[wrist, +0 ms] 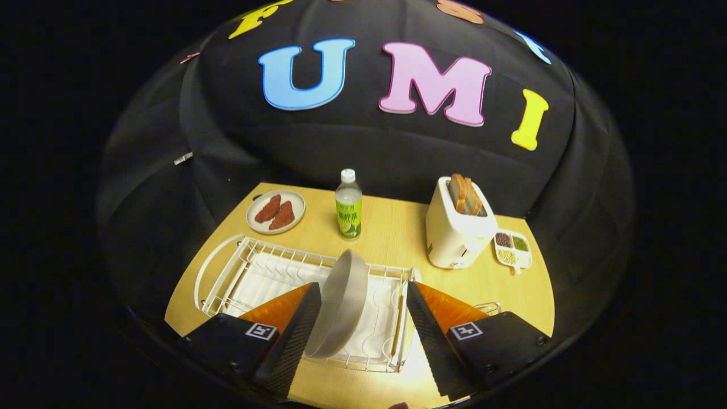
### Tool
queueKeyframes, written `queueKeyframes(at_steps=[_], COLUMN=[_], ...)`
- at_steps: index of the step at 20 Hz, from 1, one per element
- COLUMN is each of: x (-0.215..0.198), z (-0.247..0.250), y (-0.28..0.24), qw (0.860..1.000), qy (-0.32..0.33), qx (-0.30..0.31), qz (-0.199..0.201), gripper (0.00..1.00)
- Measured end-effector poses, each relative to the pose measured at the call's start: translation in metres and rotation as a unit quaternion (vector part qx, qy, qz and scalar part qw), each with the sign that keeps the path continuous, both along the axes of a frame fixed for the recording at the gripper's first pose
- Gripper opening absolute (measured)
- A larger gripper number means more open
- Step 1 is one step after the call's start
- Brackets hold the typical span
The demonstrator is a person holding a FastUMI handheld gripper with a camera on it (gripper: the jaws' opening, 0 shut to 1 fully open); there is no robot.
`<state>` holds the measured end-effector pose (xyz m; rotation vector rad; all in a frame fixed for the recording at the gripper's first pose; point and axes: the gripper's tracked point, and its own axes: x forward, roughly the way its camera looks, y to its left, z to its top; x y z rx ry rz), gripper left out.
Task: Take the plate from the dish rack, then take the spoon from the basket and place it into the plate.
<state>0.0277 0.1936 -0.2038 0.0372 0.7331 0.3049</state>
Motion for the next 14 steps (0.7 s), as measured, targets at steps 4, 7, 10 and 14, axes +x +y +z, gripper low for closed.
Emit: queueKeyframes(at_steps=[4, 7, 10, 14], x=[0.01, 0.019, 0.024, 0.029], z=[-0.041, -0.06, -0.067, -0.059], y=[0.019, 0.024, 0.018, 0.026], qw=[0.999, 0.997, 0.994, 0.991], qy=[0.042, 0.062, 0.07, 0.066], qx=[-0.021, -0.042, -0.069, -0.099], qz=[-0.005, -0.026, -0.055, -0.059], gripper=[0.84, 0.57, 0.4, 0.34])
